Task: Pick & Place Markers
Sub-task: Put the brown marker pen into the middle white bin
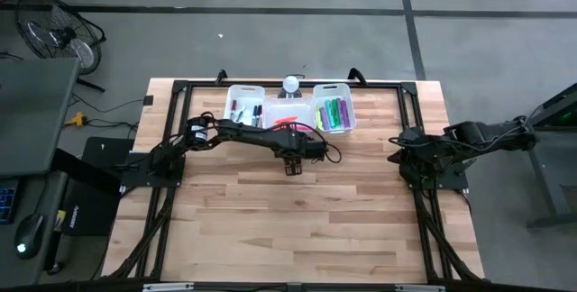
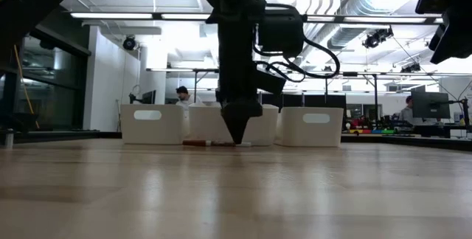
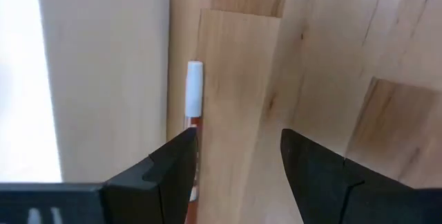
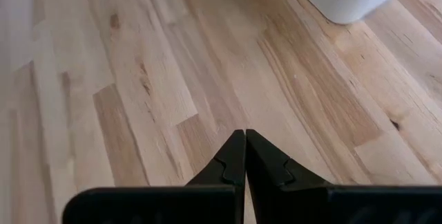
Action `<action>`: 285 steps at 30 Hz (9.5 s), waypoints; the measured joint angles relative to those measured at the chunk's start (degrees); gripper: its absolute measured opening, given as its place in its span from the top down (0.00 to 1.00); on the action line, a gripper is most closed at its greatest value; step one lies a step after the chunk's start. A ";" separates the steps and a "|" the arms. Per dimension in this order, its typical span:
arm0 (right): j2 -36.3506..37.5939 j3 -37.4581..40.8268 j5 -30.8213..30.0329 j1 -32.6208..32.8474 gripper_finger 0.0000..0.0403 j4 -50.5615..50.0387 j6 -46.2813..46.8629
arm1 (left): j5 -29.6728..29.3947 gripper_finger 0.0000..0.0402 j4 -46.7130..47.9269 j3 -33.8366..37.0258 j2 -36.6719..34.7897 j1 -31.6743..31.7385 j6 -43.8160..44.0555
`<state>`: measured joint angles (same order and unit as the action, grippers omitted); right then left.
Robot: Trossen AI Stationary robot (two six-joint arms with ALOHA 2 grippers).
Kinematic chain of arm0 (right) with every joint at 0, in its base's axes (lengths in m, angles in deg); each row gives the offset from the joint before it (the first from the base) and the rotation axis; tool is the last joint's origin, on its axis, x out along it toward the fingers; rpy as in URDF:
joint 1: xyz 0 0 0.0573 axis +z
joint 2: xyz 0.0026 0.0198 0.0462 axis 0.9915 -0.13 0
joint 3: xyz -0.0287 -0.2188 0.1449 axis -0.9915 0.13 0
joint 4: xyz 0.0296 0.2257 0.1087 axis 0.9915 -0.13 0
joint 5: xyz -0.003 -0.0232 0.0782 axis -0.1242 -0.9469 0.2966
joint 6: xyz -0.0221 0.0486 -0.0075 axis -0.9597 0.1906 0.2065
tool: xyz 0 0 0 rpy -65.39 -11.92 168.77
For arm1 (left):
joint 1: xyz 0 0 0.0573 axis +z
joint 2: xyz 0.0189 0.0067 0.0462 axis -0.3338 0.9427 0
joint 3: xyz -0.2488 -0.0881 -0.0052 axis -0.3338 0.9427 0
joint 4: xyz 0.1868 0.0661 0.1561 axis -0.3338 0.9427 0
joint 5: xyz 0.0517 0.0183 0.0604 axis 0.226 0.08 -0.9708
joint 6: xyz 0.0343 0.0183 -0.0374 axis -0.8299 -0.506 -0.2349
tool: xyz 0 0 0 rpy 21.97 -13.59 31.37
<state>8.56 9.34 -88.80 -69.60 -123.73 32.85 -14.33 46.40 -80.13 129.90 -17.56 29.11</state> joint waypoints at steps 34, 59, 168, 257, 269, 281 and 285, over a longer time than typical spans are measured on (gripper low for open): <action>-20.82 20.57 6.68 -0.10 1.00 66.90 -15.21 | 2.00 0.50 -6.50 9.73 -25.08 -11.92 26.21; -78.21 -23.45 1.17 -13.58 0.74 60.89 -45.73 | -16.68 0.50 -23.90 50.68 -63.82 -28.24 48.77; -89.93 -38.90 13.69 -8.15 0.59 41.92 -47.34 | -0.42 0.50 -30.65 61.99 -61.11 -31.20 42.50; -60.88 -50.52 3.81 -16.21 0.96 40.28 -47.86 | -15.60 0.50 -67.61 50.53 -62.40 -16.28 8.90; -60.23 -50.62 5.44 -16.31 0.96 40.69 -50.13 | -4.17 0.50 -80.69 50.53 -62.40 -9.35 5.93; -61.13 -50.61 9.21 -16.31 0.96 47.88 -50.38 | -4.48 0.50 -81.05 50.53 -62.04 -8.55 6.20; -62.04 -50.62 9.37 -16.57 0.96 49.11 -50.34 | -4.51 0.50 -80.89 50.56 -61.81 -8.57 6.21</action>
<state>-53.48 -41.28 -79.43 -86.17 -74.62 -17.49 -18.84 -34.49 -29.57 68.09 -26.13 35.32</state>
